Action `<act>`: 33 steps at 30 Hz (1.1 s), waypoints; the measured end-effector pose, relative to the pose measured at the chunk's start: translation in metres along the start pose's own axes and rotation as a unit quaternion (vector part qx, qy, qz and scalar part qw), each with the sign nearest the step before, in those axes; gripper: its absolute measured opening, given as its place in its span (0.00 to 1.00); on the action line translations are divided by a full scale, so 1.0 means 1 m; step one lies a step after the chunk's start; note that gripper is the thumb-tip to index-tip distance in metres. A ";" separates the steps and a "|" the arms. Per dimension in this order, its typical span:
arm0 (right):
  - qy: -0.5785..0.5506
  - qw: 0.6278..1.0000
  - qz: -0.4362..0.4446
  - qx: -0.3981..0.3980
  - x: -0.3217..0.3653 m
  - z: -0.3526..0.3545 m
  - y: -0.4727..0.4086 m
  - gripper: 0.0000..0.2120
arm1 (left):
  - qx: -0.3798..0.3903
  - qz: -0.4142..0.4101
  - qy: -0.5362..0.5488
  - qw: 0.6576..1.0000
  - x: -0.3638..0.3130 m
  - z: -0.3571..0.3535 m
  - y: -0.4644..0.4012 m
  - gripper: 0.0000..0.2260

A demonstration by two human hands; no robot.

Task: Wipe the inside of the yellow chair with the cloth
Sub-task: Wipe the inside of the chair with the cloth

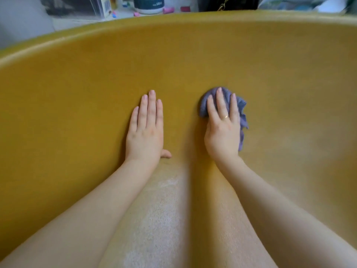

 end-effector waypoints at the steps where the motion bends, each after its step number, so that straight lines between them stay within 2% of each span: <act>1: -0.008 1.000 0.010 0.010 0.006 -0.006 0.019 0.21 | -0.002 0.002 0.007 1.000 -0.002 -0.001 0.000 0.62; 5: -0.001 0.995 0.065 0.079 0.015 -0.018 0.073 0.18 | -0.054 0.013 -0.012 0.998 -0.001 0.003 -0.001 0.64; 7: 0.014 0.991 0.100 0.085 0.009 -0.020 0.071 0.17 | -0.058 0.011 -0.015 0.998 0.000 0.002 -0.001 0.64; 10: 0.054 0.983 0.155 0.077 -0.002 -0.017 0.045 0.20 | -0.047 0.004 -0.011 0.999 -0.001 -0.004 -0.001 0.63; 15: 0.072 0.994 0.060 -0.063 -0.015 0.015 -0.044 0.19 | -0.054 0.001 -0.013 0.998 0.001 -0.002 -0.001 0.63; 18: 0.073 0.991 0.036 -0.103 -0.008 0.017 -0.051 0.21 | -0.048 0.001 -0.012 0.999 0.002 -0.001 -0.001 0.63; 20: 0.063 0.994 0.037 -0.082 0.000 0.009 -0.029 0.22 | -0.044 0.006 -0.002 0.999 0.003 0.002 0.000 0.63; 24: 0.055 0.994 0.084 0.042 0.009 -0.005 0.034 0.25 | -0.001 -0.001 0.042 0.999 0.002 -0.001 0.001 0.60; 26: 0.063 0.988 0.120 0.073 0.003 -0.002 0.036 0.24 | -0.002 -0.003 0.040 0.999 0.001 -0.001 0.002 0.60; 29: 0.113 0.984 0.136 0.033 -0.011 0.017 -0.002 0.21 | 0.000 0.004 0.040 0.999 0.001 -0.001 0.003 0.61; 31: 0.135 0.987 0.078 -0.026 -0.026 0.037 -0.036 0.22 | -0.004 0.006 0.039 0.999 0.001 -0.001 0.003 0.61; 33: 0.123 0.991 -0.001 -0.045 -0.042 0.048 -0.057 0.24 | -0.008 0.004 0.049 0.999 0.001 -0.001 0.003 0.60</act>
Point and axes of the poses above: each hand's wrist, its own y-axis away from the middle knuckle, its own z-axis out of the back of the hand, x = y × z, the point moved 6 cm from there along -y, towards the middle knuckle, and after that the axes turned 6 degrees about -z, right-handed, at the moved point
